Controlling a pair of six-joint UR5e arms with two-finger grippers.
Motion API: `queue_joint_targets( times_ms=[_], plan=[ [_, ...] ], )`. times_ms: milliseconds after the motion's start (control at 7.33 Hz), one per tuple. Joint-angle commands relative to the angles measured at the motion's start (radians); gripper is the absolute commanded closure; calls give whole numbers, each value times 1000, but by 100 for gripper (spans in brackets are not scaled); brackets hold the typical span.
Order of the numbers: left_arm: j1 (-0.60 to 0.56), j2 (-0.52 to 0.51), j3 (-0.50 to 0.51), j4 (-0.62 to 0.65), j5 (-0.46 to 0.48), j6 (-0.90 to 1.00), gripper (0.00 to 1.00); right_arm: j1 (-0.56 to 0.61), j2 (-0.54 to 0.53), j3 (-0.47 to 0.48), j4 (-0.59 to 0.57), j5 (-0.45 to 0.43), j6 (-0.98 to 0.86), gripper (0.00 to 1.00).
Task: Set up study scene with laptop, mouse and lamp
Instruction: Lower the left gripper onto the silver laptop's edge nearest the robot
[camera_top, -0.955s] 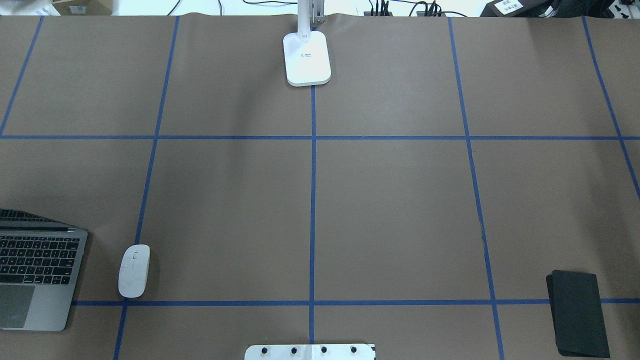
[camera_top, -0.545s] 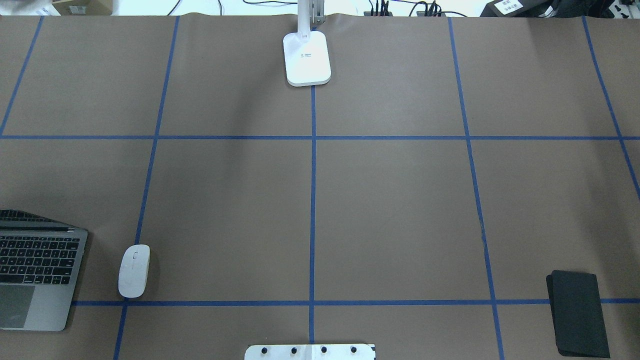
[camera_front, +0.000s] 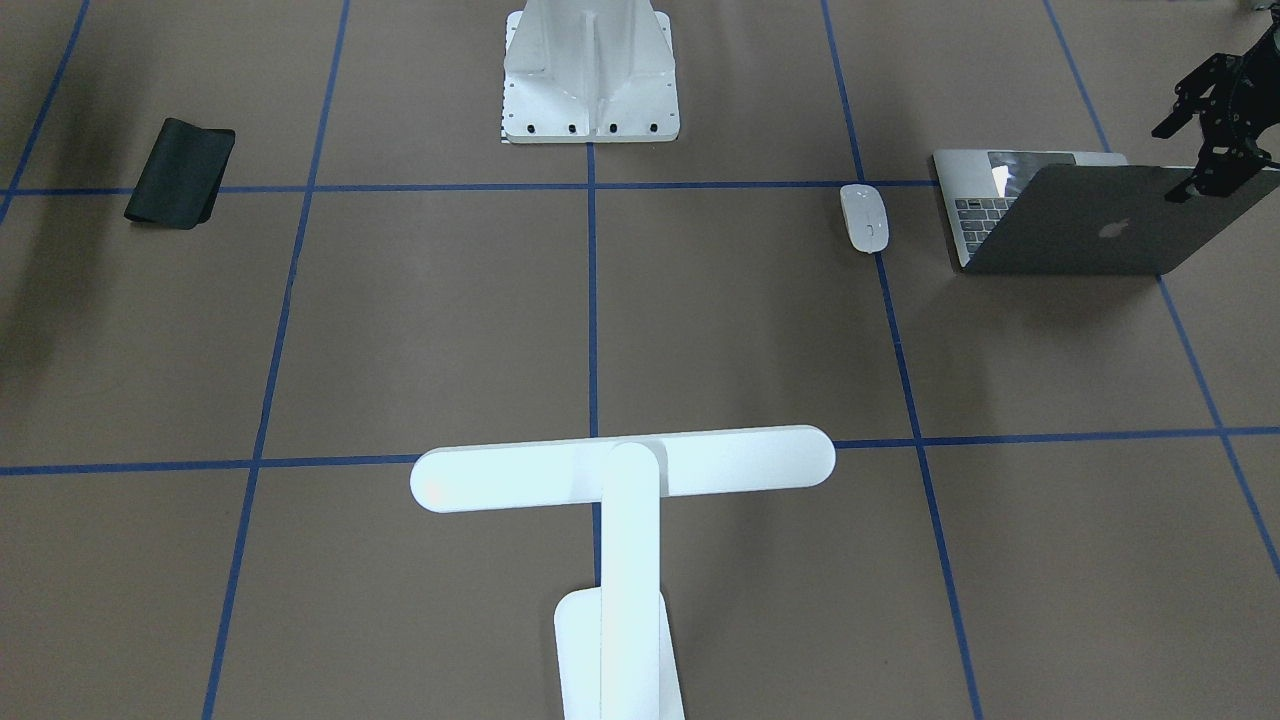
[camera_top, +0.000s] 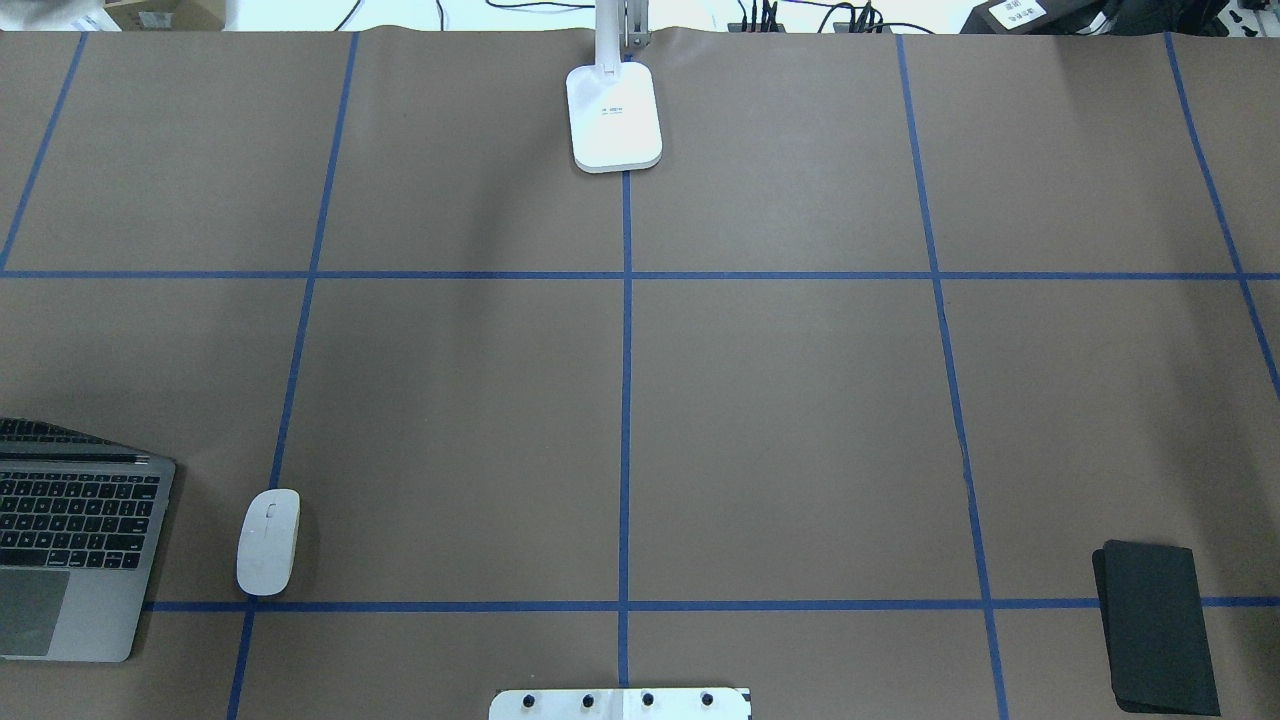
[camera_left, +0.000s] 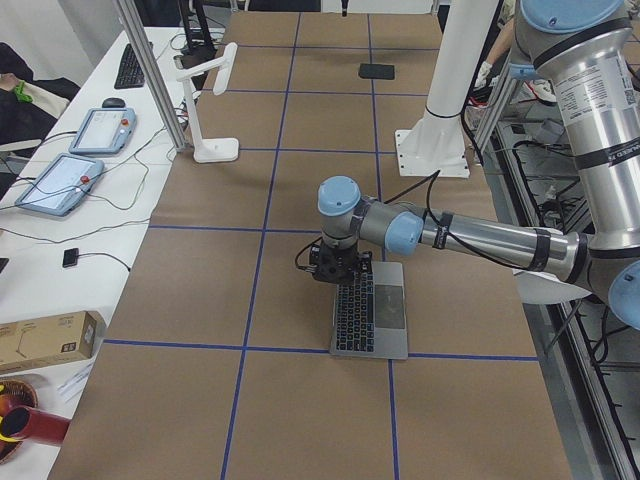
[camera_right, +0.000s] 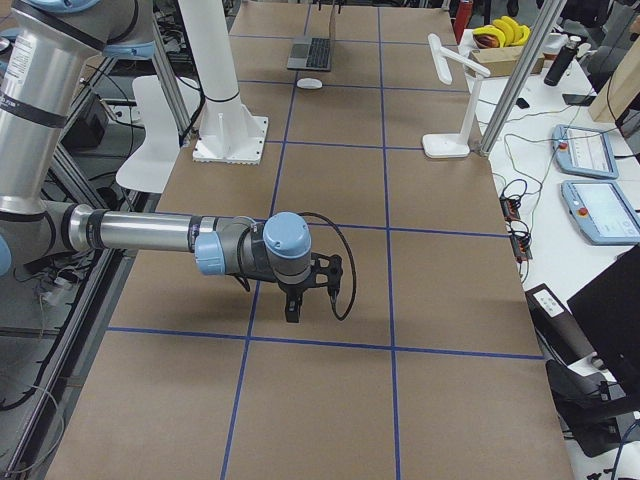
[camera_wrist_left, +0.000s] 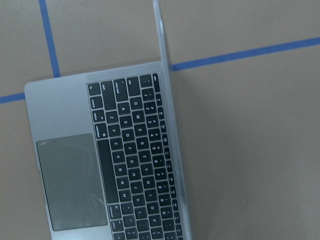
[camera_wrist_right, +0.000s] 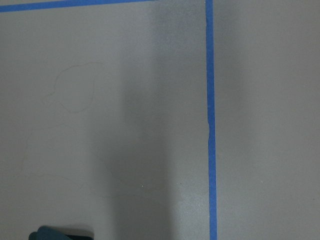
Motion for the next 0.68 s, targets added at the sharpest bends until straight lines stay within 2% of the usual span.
queue_joint_targets(
  times_ms=[0,409,545],
  plan=[
    [49,-20,45,-90,40,-130,0,-1,-2,2,0,0,-1,0],
    [57,-35,71,-131,42,-170,1,-1,-5,2,0,0,-1,0],
    [72,-41,70,-147,42,-213,20,-1,-3,2,1,0,-1,0]
  ],
)
